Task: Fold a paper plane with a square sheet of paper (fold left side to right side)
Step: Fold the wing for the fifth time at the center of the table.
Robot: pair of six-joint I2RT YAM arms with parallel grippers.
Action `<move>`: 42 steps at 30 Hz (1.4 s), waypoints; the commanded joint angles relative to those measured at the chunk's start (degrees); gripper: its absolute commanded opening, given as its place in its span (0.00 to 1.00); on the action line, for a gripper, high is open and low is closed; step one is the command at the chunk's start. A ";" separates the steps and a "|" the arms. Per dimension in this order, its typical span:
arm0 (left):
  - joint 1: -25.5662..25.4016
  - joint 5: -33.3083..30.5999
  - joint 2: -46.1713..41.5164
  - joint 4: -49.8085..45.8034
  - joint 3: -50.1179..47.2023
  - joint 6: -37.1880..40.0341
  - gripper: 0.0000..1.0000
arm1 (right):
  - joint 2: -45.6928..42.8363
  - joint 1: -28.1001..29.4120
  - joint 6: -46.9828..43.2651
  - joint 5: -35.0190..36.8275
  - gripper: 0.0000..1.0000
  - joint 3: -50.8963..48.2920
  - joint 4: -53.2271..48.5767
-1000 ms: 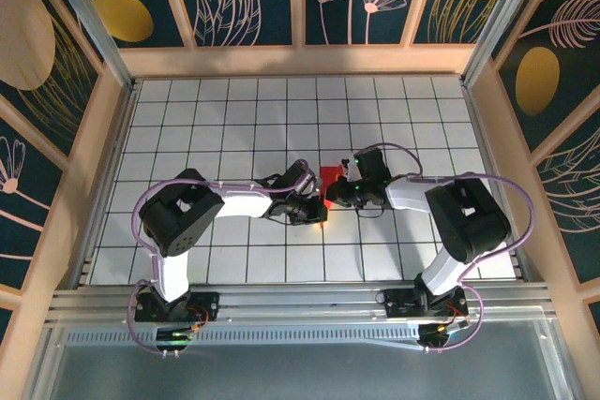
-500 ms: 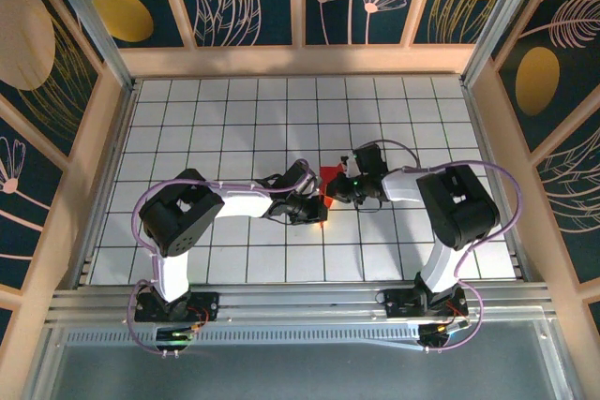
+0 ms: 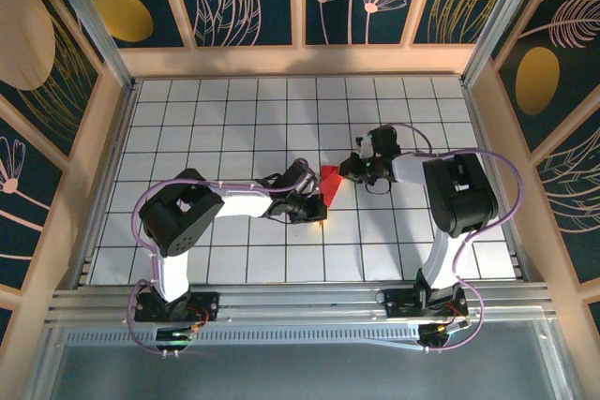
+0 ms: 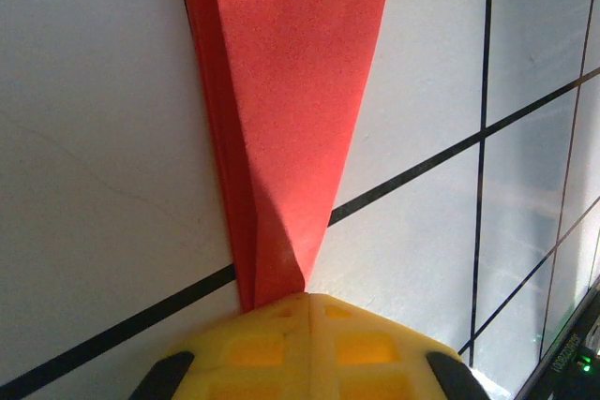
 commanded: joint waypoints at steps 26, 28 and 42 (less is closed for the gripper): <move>-0.07 -3.03 1.65 -7.35 -1.35 0.58 0.00 | 2.73 0.84 1.56 -3.39 0.00 -0.17 5.08; -0.07 -3.03 1.72 -7.44 -1.41 0.58 0.00 | 3.53 0.80 1.38 -2.85 0.00 -0.19 5.08; -0.07 -3.83 1.59 -8.47 -1.80 0.51 0.00 | 7.15 -4.44 -0.91 -1.85 0.00 2.06 4.72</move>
